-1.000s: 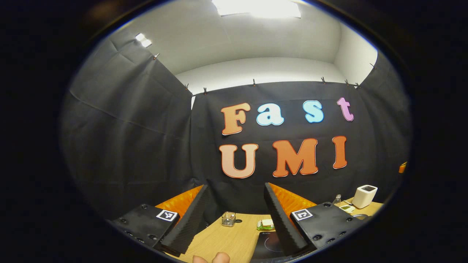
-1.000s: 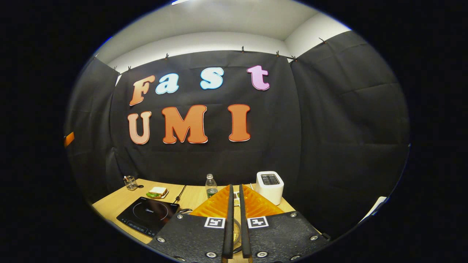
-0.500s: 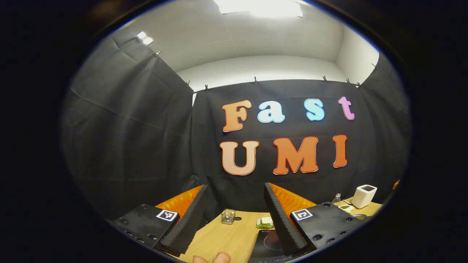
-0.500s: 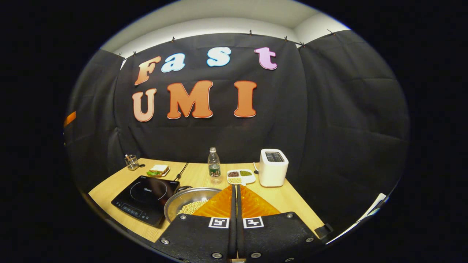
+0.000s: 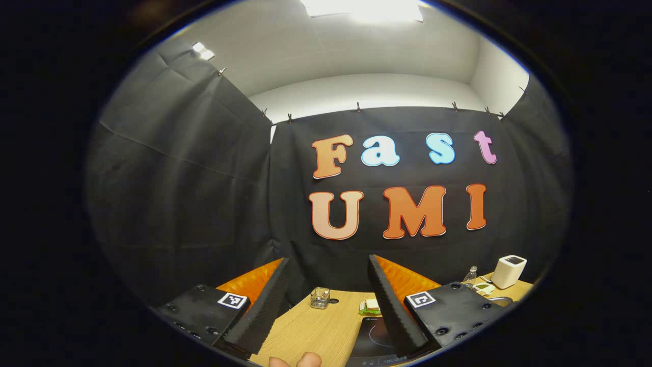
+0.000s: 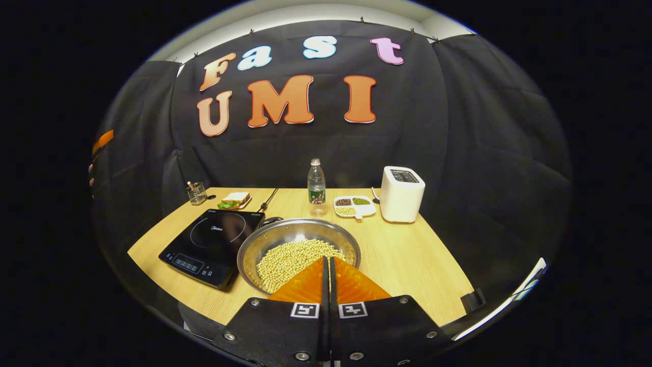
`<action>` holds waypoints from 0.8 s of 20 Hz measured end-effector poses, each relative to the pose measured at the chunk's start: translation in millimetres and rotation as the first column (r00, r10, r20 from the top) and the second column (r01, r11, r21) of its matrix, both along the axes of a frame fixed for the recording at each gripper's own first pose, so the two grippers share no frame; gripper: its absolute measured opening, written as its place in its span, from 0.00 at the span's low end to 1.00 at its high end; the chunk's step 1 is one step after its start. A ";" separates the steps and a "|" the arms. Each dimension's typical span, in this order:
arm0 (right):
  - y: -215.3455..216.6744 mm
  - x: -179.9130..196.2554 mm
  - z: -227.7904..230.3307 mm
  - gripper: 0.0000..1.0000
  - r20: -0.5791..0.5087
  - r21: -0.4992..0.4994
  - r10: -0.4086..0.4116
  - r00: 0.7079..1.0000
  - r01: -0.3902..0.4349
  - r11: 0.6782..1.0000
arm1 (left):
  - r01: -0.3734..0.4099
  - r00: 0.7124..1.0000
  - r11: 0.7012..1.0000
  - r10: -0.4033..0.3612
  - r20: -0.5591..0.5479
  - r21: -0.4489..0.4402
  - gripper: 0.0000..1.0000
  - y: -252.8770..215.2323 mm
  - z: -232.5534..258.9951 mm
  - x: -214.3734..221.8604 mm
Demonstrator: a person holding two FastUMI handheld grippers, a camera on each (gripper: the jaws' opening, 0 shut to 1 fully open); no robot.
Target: First push the handle of the pot to place it horizontally, then grasp the pot with both hands and set it on the induction cooktop.
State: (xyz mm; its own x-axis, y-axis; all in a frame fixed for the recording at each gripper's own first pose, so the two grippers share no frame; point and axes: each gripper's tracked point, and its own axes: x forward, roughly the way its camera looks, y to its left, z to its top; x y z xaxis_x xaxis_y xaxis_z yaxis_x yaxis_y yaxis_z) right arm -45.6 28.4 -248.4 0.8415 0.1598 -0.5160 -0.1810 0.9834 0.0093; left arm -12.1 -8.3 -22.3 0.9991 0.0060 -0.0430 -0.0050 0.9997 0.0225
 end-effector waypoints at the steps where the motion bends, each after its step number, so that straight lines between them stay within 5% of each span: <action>1: 1.9 -2.4 -7.3 0.00 -0.015 0.001 0.003 1.000 -0.003 1.000 | -0.003 1.000 1.000 0.003 -0.003 -0.001 0.99 1.4 -0.4 0.7; 16: 17.4 -17.5 -103.3 0.00 -0.224 0.005 0.029 0.974 -0.029 1.000 | -0.017 1.000 1.000 0.017 -0.014 -0.001 0.98 6.8 -7.8 -3.1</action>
State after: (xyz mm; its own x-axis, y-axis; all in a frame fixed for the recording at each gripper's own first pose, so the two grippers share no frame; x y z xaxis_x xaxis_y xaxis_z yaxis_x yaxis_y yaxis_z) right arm -63.1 45.8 -351.7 0.6998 0.1835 -0.6904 -0.2026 0.9777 0.0544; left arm -15.1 -1.4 -30.0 0.9981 0.0229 -0.0570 -0.0217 0.9995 0.0214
